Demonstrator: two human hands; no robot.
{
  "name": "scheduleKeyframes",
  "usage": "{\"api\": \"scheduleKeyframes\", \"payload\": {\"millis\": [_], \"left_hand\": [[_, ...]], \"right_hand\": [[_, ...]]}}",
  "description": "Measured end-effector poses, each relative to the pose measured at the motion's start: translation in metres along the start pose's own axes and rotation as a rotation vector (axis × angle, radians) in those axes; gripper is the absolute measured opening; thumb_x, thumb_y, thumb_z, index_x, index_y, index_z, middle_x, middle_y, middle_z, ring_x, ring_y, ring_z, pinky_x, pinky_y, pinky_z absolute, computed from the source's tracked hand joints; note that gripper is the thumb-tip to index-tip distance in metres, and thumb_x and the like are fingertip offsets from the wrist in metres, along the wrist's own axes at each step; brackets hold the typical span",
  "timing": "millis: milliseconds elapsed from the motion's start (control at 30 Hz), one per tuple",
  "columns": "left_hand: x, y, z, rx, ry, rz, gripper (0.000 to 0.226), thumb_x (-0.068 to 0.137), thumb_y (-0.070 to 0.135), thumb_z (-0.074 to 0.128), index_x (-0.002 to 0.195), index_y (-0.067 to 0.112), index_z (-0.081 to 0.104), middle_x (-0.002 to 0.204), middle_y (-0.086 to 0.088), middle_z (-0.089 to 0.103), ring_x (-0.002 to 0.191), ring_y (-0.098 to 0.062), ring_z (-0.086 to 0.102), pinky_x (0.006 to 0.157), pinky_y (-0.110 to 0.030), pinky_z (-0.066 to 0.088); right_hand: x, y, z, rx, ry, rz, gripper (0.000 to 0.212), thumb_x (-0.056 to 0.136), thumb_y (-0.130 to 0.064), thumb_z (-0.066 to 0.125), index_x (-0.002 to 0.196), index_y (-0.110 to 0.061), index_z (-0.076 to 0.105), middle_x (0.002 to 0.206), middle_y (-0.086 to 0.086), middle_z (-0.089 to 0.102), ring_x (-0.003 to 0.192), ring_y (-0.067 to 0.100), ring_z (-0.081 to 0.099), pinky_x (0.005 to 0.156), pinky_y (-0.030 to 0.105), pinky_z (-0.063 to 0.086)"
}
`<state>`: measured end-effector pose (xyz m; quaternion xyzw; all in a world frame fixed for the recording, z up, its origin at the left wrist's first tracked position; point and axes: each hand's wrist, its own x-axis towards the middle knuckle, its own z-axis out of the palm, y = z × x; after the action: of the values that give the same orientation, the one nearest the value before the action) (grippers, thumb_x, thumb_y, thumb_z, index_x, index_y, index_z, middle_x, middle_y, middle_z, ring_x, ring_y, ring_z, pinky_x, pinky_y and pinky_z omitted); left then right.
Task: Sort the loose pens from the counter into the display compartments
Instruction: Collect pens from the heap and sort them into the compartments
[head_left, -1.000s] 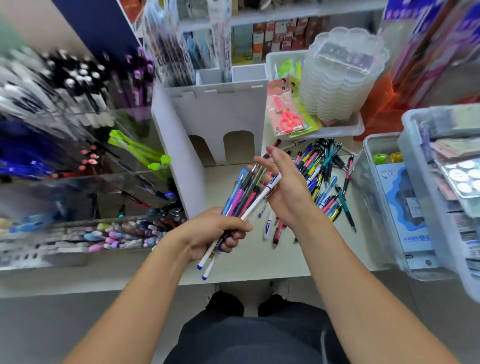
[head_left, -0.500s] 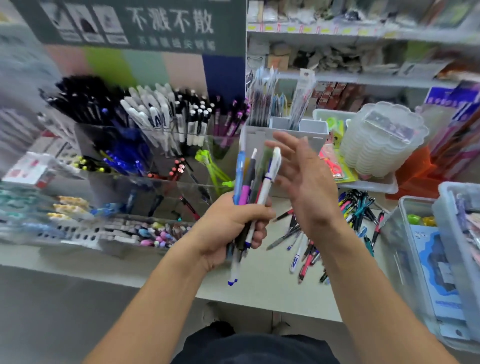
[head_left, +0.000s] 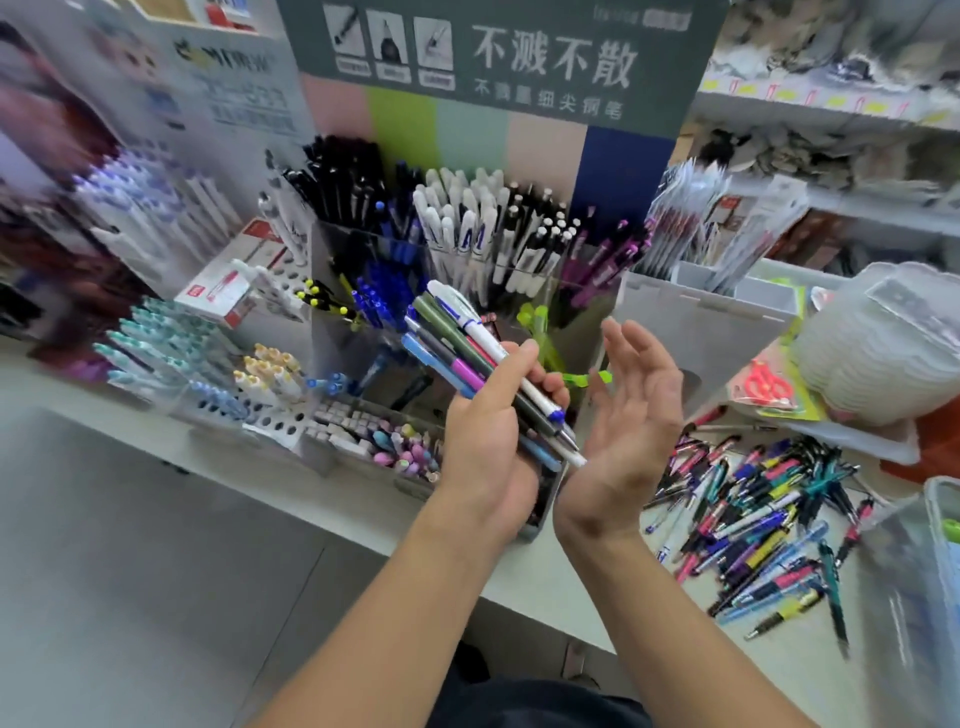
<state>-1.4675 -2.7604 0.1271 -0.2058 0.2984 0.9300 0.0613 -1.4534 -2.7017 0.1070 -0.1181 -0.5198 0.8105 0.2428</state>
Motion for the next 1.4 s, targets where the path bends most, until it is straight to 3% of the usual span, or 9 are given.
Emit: {"api": "scheduleKeyframes", "payload": {"millis": [133,333,467,633,767,900,1067,1233,1400], "left_hand": [[-0.002,0.007,-0.01,0.108,-0.031,0.043,0.014,0.096,0.008,0.062,0.086,0.014,0.055,0.065,-0.001,0.05,0.056,-0.013,0.054,0.056,-0.025,0.051],[-0.012,0.056,-0.039,0.568,-0.321,-0.153,0.019,0.089,0.017,0.066,0.103,0.008,0.056,0.065,-0.003,0.049,0.044,-0.011,0.041,0.042,-0.021,0.036],[-0.023,0.058,-0.043,0.532,-0.459,-0.273,0.022,0.088,0.019,0.064,0.105,0.006,0.058,0.066,-0.005,0.051,0.041,-0.01,0.04,0.04,-0.02,0.037],[-0.023,0.051,-0.041,0.474,-0.379,-0.219,0.017,0.091,0.022,0.063,0.096,0.008,0.069,0.07,-0.011,0.057,0.04,-0.012,0.041,0.037,-0.019,0.035],[-0.02,0.049,-0.037,0.451,-0.25,-0.161,0.019,0.083,0.025,0.062,0.082,0.015,0.077,0.077,-0.017,0.068,0.041,-0.014,0.047,0.035,-0.019,0.034],[-0.014,0.05,-0.038,0.504,-0.155,-0.104,0.03,0.08,0.024,0.064,0.102,0.005,0.069,0.084,-0.015,0.072,0.047,-0.016,0.057,0.036,-0.021,0.042],[-0.003,0.06,-0.048,0.32,-0.008,-0.049,0.031,0.077,0.018,0.067,0.106,0.007,0.062,0.073,-0.005,0.068,0.044,-0.009,0.052,0.036,-0.017,0.04],[0.002,0.073,-0.063,0.203,-0.077,-0.1,0.021,0.08,0.017,0.066,0.1,0.01,0.062,0.062,0.002,0.044,0.037,-0.003,0.032,0.033,-0.014,0.026],[0.007,0.084,-0.066,0.28,-0.087,-0.006,0.026,0.083,0.018,0.066,0.107,0.008,0.061,0.067,-0.001,0.049,0.04,-0.005,0.034,0.035,-0.016,0.03]], "right_hand": [[0.007,-0.003,0.002,-0.202,-0.086,-0.062,0.042,0.099,-0.042,0.036,0.122,-0.015,0.059,0.118,-0.01,0.064,0.114,-0.001,0.058,0.092,0.015,0.042],[0.031,-0.053,-0.009,-0.601,-0.418,-0.079,0.007,0.095,-0.027,0.068,0.092,-0.024,0.073,0.069,-0.002,0.067,0.059,0.014,0.056,0.055,0.031,0.046],[0.044,-0.058,0.008,-0.601,-0.624,0.219,0.026,0.091,-0.037,0.07,0.087,-0.011,0.073,0.053,-0.007,0.045,0.047,0.008,0.035,0.046,0.021,0.03],[0.048,-0.051,0.009,-0.455,-0.499,0.341,0.027,0.096,-0.012,0.064,0.086,0.013,0.065,0.05,0.005,0.051,0.043,0.015,0.043,0.039,0.022,0.036],[0.05,-0.046,0.006,-0.369,-0.467,0.33,0.023,0.098,-0.012,0.061,0.087,0.007,0.067,0.056,0.003,0.054,0.05,0.014,0.05,0.044,0.022,0.044],[0.052,-0.054,0.007,-0.372,-0.63,0.303,0.018,0.094,-0.01,0.064,0.093,0.007,0.07,0.066,0.01,0.064,0.052,0.017,0.055,0.047,0.021,0.048],[0.07,-0.084,0.013,-0.301,-0.484,-0.003,0.01,0.089,-0.019,0.066,0.089,-0.014,0.075,0.073,0.003,0.073,0.06,0.016,0.067,0.06,0.023,0.058],[0.101,-0.081,0.063,-0.447,-0.429,-0.497,0.008,0.098,-0.016,0.067,0.1,-0.01,0.073,0.081,0.006,0.073,0.068,0.022,0.072,0.064,0.034,0.061],[0.124,-0.052,0.104,-0.693,-0.43,-0.575,0.019,0.094,-0.017,0.065,0.081,-0.005,0.071,0.069,0.006,0.071,0.062,0.022,0.07,0.058,0.046,0.058]]}}
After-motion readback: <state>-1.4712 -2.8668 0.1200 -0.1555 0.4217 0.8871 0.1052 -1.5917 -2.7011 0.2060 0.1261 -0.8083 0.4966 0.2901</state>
